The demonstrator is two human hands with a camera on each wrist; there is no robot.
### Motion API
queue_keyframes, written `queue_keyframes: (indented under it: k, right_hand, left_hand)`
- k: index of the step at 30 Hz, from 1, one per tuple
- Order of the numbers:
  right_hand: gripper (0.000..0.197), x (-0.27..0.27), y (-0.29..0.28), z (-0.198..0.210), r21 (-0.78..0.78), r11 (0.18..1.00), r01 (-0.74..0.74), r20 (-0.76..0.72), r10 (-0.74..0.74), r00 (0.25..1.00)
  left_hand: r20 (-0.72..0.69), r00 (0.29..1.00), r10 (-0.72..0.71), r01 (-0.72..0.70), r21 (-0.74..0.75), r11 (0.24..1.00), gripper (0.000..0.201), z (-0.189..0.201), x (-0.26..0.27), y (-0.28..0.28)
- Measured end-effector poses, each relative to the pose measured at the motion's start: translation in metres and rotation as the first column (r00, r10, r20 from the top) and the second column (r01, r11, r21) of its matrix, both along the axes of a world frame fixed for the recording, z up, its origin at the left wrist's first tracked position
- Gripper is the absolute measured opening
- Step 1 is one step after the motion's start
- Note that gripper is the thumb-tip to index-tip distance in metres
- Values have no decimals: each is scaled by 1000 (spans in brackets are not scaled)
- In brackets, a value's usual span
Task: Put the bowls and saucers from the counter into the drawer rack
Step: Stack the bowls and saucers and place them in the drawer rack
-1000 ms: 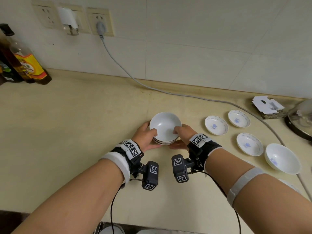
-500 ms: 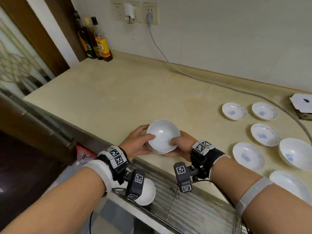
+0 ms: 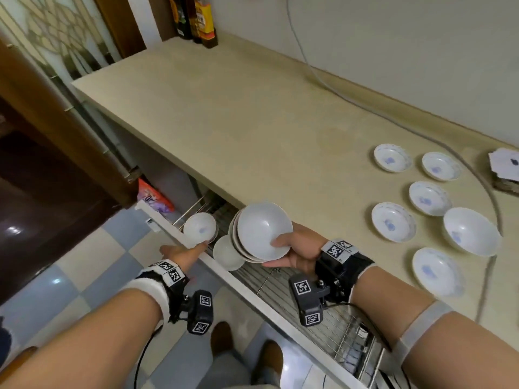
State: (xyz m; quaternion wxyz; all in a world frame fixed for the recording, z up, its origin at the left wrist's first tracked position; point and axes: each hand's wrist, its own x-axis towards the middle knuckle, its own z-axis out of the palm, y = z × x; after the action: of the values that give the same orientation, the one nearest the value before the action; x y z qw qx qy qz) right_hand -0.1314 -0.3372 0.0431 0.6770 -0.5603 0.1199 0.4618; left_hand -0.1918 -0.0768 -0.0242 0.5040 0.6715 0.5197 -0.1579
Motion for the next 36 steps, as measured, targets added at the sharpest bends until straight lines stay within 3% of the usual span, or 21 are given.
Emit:
queue_keyframes:
  k: [2, 6, 8, 16, 23, 26, 32, 36]
  right_hand:
    - [69, -8, -5, -9, -18, 999, -39, -32, 38, 999]
    - [60, -24, -12, -33, -36, 997, -65, -79, 62, 995]
    - [57, -31, -11, -44, -58, 997, -59, -113, 52, 992]
    - [60, -36, -16, -91, -226, 972, 55, -233, -109, 966]
    - [54, -21, -20, -136, -377, 926, 18, -323, -149, 935]
    - [48, -18, -13, -166, -425, 905, -27, -297, -111, 948]
    - [70, -19, 6, -219, -368, 928, -62, -338, -71, 938]
    - [74, -22, 21, -242, -343, 938, -48, -328, -71, 942]
  left_hand:
    - [-30, 999, 25, -29, -151, 988, 101, -13, -9, -8]
    - [75, 992, 102, -74, -306, 949, 54, -38, -7, -18]
    - [125, 984, 126, -76, -342, 937, 41, -39, -5, -22]
    - [131, 984, 124, -68, -371, 926, 38, -34, -13, -20]
    - [111, 991, 76, -27, -388, 921, 35, -32, -25, -11]
    - [109, 991, 77, -32, -368, 929, 35, -40, -29, -6]
    - [131, 989, 63, -16, -331, 944, 36, -47, -34, -3]
    - [141, 989, 44, 3, -316, 949, 39, -49, -35, -2]
